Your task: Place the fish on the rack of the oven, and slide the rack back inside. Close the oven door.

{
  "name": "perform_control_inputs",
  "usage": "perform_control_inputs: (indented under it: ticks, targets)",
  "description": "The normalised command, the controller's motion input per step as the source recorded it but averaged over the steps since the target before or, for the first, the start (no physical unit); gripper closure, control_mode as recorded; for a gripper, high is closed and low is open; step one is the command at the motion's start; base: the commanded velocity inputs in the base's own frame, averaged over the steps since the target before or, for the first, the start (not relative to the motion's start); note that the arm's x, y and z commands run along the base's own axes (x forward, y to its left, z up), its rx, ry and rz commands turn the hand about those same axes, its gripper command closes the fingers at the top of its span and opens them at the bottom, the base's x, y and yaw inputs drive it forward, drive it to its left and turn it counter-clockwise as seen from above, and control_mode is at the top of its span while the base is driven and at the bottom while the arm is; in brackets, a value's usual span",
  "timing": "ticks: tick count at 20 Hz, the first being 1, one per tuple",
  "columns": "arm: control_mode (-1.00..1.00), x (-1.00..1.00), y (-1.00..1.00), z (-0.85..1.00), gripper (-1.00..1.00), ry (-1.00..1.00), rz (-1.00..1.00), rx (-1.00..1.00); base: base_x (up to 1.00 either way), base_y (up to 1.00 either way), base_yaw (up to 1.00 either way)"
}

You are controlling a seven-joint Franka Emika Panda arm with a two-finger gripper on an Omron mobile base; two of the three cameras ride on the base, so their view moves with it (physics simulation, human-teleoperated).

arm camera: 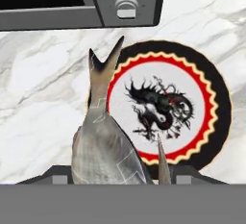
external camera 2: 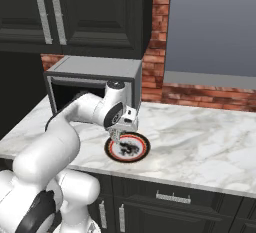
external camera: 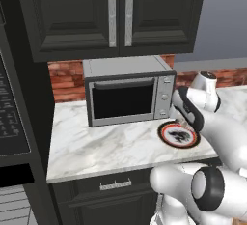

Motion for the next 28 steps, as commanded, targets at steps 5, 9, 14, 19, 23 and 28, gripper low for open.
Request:
perform_control_inputs:
  ticks: [5,9,14,19,23,28]
  targets:
    - [-1.00,-0.11,0.24,0.81,1.00,-0.01,0.01,0.00,0.00,0.00,0.00]
    - [-1.00,-0.02,0.26,0.55,1.00,0.00,0.03,0.00,0.00,0.00,0.00]
    - [-1.00,0.00,0.03,0.24,1.00,0.00,0.04,0.00,0.00,0.00,0.00]
    - [1.00,0.00,0.00,0.01,1.00,0.00,0.01,0.00,-0.06,0.00,0.08]
    - [1.00,0.00,0.00,0.00,1.00,0.00,0.00,0.00,-0.32,0.05,0.39]
    - [1.00,0.00,0.00,0.00,1.00,0.00,0.00,0.00,-0.31,0.00,0.60]
